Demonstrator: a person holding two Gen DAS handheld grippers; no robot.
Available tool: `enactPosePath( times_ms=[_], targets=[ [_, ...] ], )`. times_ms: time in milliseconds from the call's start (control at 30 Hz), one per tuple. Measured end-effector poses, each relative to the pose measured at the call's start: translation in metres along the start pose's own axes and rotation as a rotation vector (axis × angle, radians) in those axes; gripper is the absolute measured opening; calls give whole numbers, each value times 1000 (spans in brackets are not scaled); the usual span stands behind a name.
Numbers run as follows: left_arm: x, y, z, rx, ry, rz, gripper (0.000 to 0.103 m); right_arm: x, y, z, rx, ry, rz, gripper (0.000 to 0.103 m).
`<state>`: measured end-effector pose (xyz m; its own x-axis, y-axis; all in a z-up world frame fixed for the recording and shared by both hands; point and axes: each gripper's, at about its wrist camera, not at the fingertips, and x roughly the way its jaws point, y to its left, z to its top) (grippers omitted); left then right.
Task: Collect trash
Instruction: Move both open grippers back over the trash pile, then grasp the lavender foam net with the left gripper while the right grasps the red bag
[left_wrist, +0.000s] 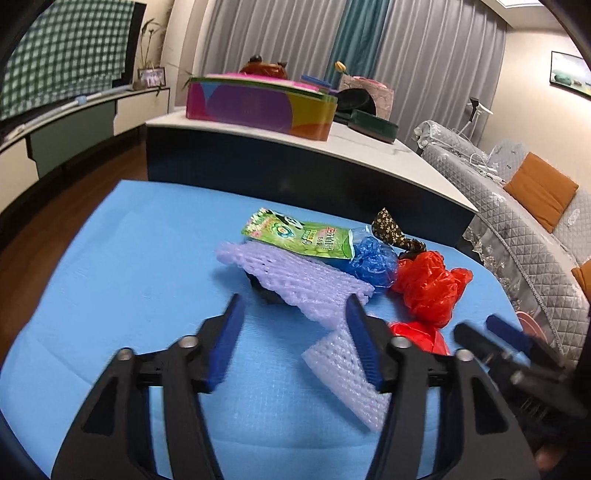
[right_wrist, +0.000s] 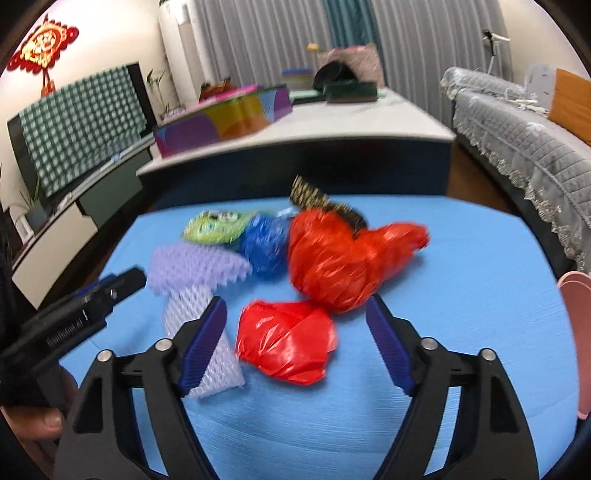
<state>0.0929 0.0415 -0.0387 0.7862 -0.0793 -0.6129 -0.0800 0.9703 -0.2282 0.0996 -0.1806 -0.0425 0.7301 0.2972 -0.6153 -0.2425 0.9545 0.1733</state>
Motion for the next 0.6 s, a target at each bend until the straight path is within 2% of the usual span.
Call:
enactPosePath(
  times_ms=[333, 433, 467, 533, 567, 600],
  targets=[
    [23, -2, -3, -15, 43, -43, 58, 32, 2, -12, -31, 116, -11, 78],
    [28, -4, -3, -16, 59, -49, 45, 37, 4, -15, -38, 133, -6, 78],
    [29, -4, -3, -16, 64, -52, 38, 37, 6, -16, -44, 136, -3, 76],
    [32, -6, -4, -9, 80, -57, 29, 37, 8, -16, -54, 137, 3, 70],
    [33, -7, -6, -5, 88, -62, 23, 37, 9, -16, -59, 140, 8, 64],
    [33, -7, -7, -2, 92, -66, 21, 37, 10, -15, -63, 141, 8, 64]
  ],
)
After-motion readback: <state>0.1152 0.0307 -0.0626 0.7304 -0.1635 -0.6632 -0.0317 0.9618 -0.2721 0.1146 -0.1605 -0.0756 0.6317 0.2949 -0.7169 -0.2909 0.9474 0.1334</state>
